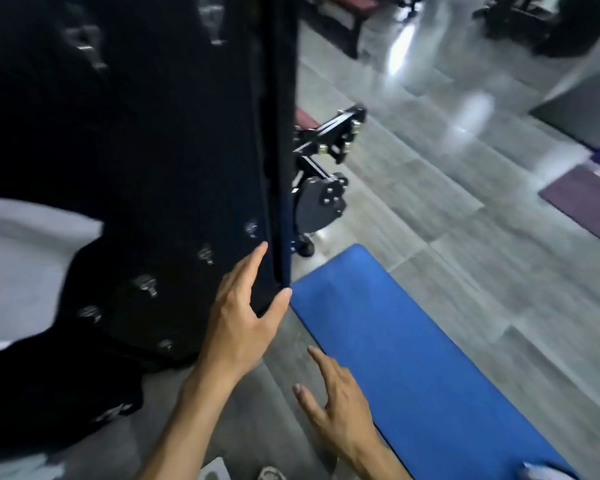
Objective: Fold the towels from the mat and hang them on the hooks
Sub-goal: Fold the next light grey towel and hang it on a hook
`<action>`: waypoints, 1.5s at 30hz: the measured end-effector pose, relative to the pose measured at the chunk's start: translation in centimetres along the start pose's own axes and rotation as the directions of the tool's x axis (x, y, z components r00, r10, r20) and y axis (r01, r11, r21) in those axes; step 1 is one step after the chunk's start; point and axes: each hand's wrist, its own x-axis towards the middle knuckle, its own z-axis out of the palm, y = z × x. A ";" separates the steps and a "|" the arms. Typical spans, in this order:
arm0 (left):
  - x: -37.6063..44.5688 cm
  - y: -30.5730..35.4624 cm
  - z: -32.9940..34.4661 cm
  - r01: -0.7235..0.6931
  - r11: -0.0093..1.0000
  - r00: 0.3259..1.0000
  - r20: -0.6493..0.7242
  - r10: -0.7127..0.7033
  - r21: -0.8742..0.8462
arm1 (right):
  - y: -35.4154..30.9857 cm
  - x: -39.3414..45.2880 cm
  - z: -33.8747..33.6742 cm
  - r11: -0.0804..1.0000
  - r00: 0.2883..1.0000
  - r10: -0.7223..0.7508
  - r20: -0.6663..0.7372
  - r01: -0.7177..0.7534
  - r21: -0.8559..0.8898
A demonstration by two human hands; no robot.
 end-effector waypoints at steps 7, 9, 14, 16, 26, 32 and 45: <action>6.4 10.0 19.2 -0.140 0.988 0.924 0.349 0.155 -0.067 | 11.0 -4.1 -8.8 0.949 0.938 0.303 -0.170 -0.281 0.140; 7.4 13.3 25.3 -0.146 0.984 0.896 0.409 0.174 -0.101 | 14.8 -4.9 -11.4 0.921 0.910 0.365 -0.197 -0.321 0.220; 8.6 22.1 40.1 -0.241 0.957 0.773 0.564 0.291 -0.163 | 25.2 -6.3 -17.8 0.838 0.809 0.516 -0.282 -0.408 0.362; 8.5 25.5 45.1 -0.271 0.945 0.731 0.600 0.326 -0.183 | 28.7 -6.9 -20.6 0.792 0.756 0.580 -0.303 -0.438 0.425; 7.4 37.7 66.5 -0.410 0.875 0.334 0.850 0.406 -0.257 | 41.3 -8.7 -32.2 0.513 0.458 0.840 -0.292 -0.492 0.703; 9.6 42.8 80.0 -0.456 0.827 0.063 0.915 0.398 -0.329 | 48.7 -5.1 -38.5 0.314 0.304 0.934 -0.190 -0.438 0.842; 13.4 57.6 103.9 -0.456 0.717 -0.446 0.833 0.328 -0.526 | 61.5 3.0 -54.4 -0.025 -0.086 0.996 0.006 -0.218 0.976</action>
